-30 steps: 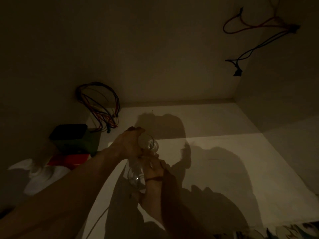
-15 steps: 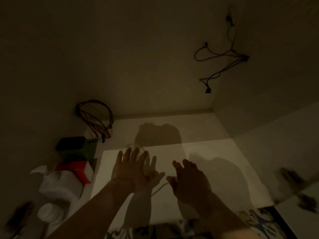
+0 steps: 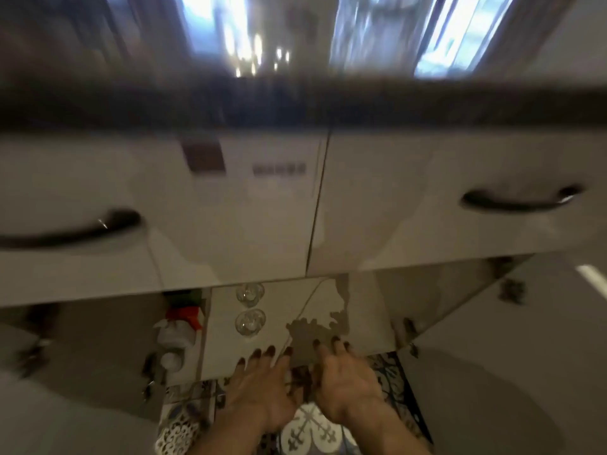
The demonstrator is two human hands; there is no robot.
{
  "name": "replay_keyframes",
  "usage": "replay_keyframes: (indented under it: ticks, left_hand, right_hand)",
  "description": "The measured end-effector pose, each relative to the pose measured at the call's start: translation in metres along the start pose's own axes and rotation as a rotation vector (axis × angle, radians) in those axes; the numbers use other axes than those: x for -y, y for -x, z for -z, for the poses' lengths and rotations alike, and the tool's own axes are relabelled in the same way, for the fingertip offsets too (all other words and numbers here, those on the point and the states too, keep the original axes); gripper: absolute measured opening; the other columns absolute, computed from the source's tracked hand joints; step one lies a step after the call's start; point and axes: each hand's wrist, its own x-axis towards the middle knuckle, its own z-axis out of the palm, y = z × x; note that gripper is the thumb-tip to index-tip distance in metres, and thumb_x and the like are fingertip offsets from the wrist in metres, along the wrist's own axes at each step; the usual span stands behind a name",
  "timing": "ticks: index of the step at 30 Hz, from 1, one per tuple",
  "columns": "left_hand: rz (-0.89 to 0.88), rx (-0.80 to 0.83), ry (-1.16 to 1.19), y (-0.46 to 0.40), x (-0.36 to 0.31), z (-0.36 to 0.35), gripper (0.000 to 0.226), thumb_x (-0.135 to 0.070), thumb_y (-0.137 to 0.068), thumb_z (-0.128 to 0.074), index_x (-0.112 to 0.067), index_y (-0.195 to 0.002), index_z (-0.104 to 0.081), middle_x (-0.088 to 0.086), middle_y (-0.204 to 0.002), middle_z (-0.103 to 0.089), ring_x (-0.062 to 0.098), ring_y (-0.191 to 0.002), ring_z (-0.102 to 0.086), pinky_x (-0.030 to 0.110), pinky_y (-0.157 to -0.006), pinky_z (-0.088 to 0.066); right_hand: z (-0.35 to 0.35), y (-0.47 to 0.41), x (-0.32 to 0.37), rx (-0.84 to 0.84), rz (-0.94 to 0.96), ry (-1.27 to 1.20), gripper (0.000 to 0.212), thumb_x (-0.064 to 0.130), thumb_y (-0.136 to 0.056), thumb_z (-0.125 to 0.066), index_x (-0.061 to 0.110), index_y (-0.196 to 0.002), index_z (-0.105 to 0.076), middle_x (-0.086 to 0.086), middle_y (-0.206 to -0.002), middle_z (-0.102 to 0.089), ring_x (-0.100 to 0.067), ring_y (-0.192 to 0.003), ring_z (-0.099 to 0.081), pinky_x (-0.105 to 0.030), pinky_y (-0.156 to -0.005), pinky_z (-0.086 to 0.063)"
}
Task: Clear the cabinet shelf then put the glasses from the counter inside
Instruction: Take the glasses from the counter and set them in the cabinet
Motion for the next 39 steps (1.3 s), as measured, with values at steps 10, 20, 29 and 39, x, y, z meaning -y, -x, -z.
replay_keyframes:
  ticks: [10,20,29,39]
  left_hand:
    - [-0.017,-0.120,0.120,0.247,-0.082,0.132,0.077,-0.052,-0.090,-0.050,-0.039,-0.154,-0.009,-0.007,-0.164,-0.012,0.015,-0.147,-0.018,0.036,-0.118,-0.018]
    - [-0.015,-0.372,0.053,0.399,-0.155,0.265,0.074,-0.063,-0.083,-0.059,-0.039,-0.147,-0.032,-0.006,-0.147,-0.044,0.015,-0.129,-0.046,0.038,-0.102,-0.045]
    - [-0.133,-0.831,0.063,0.406,-0.159,0.377,0.078,-0.067,-0.080,-0.058,-0.040,-0.147,-0.028,-0.007,-0.146,-0.045,0.015,-0.129,-0.046,0.037,-0.099,-0.047]
    - [-0.195,-0.901,0.103,0.283,-0.144,0.461,0.099,-0.073,-0.075,-0.058,-0.041,-0.151,-0.004,-0.001,-0.164,-0.008,0.022,-0.149,-0.007,0.042,-0.118,-0.011]
  right_hand:
    - [0.171,0.223,0.027,-0.071,0.117,0.055,0.049,0.034,-0.096,-0.050,0.023,-0.143,-0.044,-0.011,-0.145,-0.044,-0.035,-0.133,-0.044,-0.046,-0.105,-0.043]
    - [0.304,0.382,0.012,-0.351,0.166,0.018,0.045,0.050,-0.101,-0.045,0.026,-0.139,-0.052,-0.004,-0.137,-0.054,-0.027,-0.124,-0.053,-0.045,-0.103,-0.046]
    - [0.417,0.412,0.021,-0.557,0.240,0.094,0.043,0.047,-0.098,-0.054,0.024,-0.135,-0.053,-0.004,-0.127,-0.055,-0.027,-0.118,-0.056,-0.043,-0.097,-0.048]
    - [0.503,0.295,0.044,-0.739,0.290,0.065,0.063,0.037,-0.098,-0.059,0.030,-0.154,-0.032,-0.004,-0.163,-0.026,-0.027,-0.148,-0.027,-0.044,-0.113,-0.038]
